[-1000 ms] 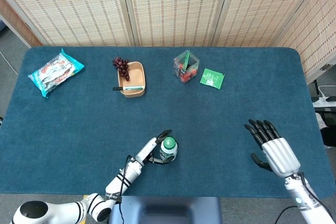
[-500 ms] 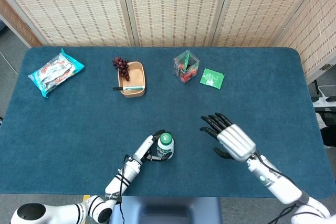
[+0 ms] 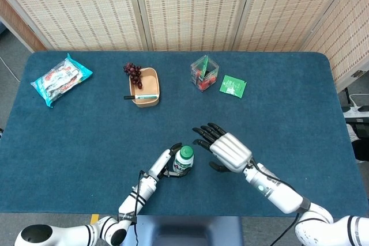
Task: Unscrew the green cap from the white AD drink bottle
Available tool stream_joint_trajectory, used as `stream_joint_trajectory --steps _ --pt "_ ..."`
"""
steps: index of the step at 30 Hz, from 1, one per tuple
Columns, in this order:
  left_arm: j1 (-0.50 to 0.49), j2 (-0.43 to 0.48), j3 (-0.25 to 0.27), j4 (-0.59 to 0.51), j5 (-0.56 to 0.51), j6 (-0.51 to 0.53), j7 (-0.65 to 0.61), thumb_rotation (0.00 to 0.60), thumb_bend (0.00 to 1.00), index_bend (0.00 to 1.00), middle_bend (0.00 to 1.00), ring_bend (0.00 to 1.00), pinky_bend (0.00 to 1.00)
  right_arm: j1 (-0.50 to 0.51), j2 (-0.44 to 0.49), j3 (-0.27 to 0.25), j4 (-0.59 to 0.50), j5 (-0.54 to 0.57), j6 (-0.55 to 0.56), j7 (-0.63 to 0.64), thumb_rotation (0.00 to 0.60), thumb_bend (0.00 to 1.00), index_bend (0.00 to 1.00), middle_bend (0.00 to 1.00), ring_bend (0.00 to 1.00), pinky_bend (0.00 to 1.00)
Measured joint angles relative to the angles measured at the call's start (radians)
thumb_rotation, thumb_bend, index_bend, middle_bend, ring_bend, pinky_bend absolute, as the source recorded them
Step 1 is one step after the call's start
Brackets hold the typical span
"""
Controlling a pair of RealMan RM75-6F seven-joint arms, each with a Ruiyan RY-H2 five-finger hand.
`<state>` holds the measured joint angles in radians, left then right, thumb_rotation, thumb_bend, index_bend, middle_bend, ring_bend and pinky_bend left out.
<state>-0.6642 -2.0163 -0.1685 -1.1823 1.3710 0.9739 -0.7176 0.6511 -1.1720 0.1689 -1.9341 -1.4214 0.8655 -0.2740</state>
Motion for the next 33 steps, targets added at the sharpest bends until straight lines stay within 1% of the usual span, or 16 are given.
stream_joint_trajectory --steps 9,20,24,29,33 --pt "0.002 0.006 -0.007 -0.019 0.003 -0.005 0.008 0.600 0.78 0.66 0.70 0.20 0.00 0.029 -0.028 -0.007 -0.017 0.047 0.002 -0.062 0.600 0.28 0.21 0.00 0.00 0.00" --pt "-0.008 0.013 -0.011 -0.027 -0.007 -0.046 0.005 0.600 0.90 0.67 0.77 0.23 0.00 0.054 -0.038 -0.014 -0.039 0.084 0.015 -0.098 0.600 0.28 0.20 0.00 0.00 0.00" --pt "-0.015 0.018 -0.015 -0.030 -0.008 -0.061 -0.002 0.600 0.98 0.69 0.80 0.26 0.00 0.059 -0.039 -0.016 -0.041 0.087 0.014 -0.102 0.600 0.28 0.20 0.00 0.00 0.00" --pt "-0.029 0.032 -0.020 -0.035 -0.015 -0.108 -0.027 0.600 0.99 0.69 0.81 0.27 0.00 0.072 -0.043 -0.024 -0.057 0.086 0.013 -0.116 0.600 0.28 0.20 0.00 0.00 0.00" --pt "-0.037 0.036 -0.028 -0.035 -0.022 -0.122 -0.035 0.600 0.99 0.69 0.81 0.27 0.00 0.074 -0.042 -0.037 -0.075 0.067 0.020 -0.126 0.600 0.28 0.20 0.00 0.00 0.00"
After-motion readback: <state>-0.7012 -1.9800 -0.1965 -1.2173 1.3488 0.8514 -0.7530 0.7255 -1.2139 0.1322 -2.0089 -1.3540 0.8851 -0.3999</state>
